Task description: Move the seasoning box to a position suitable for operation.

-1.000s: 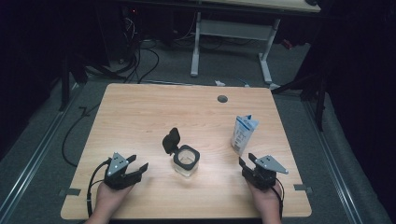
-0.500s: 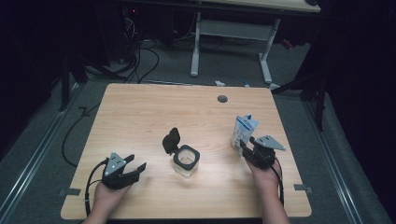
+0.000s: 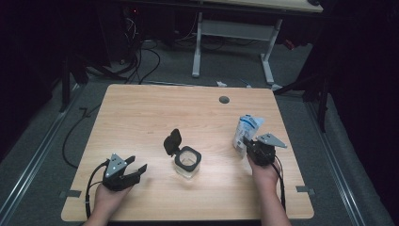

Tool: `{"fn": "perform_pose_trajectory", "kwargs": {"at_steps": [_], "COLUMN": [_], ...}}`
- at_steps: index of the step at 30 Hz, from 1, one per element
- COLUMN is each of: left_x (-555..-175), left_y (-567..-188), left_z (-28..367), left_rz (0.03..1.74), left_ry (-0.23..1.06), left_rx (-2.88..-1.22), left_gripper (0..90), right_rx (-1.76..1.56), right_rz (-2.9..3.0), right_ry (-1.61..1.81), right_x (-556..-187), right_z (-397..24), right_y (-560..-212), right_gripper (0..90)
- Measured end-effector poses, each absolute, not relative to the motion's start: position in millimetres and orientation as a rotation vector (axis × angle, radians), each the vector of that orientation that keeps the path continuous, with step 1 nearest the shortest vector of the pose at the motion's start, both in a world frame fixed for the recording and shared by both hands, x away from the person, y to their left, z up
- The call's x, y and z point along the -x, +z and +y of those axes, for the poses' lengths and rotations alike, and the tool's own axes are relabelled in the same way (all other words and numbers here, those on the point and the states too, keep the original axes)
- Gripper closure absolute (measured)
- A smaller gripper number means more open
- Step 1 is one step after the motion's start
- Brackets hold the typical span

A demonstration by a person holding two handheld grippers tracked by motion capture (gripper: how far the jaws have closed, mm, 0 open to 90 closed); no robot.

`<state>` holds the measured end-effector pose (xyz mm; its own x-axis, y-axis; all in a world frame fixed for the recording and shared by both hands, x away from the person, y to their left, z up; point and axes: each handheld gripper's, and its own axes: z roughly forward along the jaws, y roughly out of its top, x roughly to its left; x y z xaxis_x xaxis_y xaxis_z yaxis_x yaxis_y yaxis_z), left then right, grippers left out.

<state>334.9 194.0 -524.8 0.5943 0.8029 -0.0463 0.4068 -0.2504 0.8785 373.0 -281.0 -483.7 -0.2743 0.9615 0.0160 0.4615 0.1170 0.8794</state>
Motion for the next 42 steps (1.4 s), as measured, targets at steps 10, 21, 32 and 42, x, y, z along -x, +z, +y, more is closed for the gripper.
{"fn": "perform_pose_trajectory", "kwargs": {"at_steps": [10,21,32,42], "left_x": [-334.8,-334.7,-334.6,-334.4], "left_y": [-524.9,-524.2,-524.1,-524.5], "left_z": [194.3,195.0,192.0,191.3], "left_rz": [0.971,0.972,0.961,0.964], "left_ry": [0.527,0.528,0.532,0.528], "left_rx": [-1.867,-1.859,-1.867,-1.870], "left_gripper": [39.8,39.7,39.7,39.6], "right_rx": [-1.356,-1.299,-1.226,-1.225], "right_rz": [1.810,1.823,1.887,1.892], "right_ry": [1.087,1.138,1.171,1.204], "right_x": [-371.6,-354.7,-312.7,-296.2], "right_z": [-275.7,-268.0,-252.5,-252.8], "right_y": [-481.6,-459.8,-461.5,-477.4], "right_gripper": [90.0,90.0,90.0,90.0]}}
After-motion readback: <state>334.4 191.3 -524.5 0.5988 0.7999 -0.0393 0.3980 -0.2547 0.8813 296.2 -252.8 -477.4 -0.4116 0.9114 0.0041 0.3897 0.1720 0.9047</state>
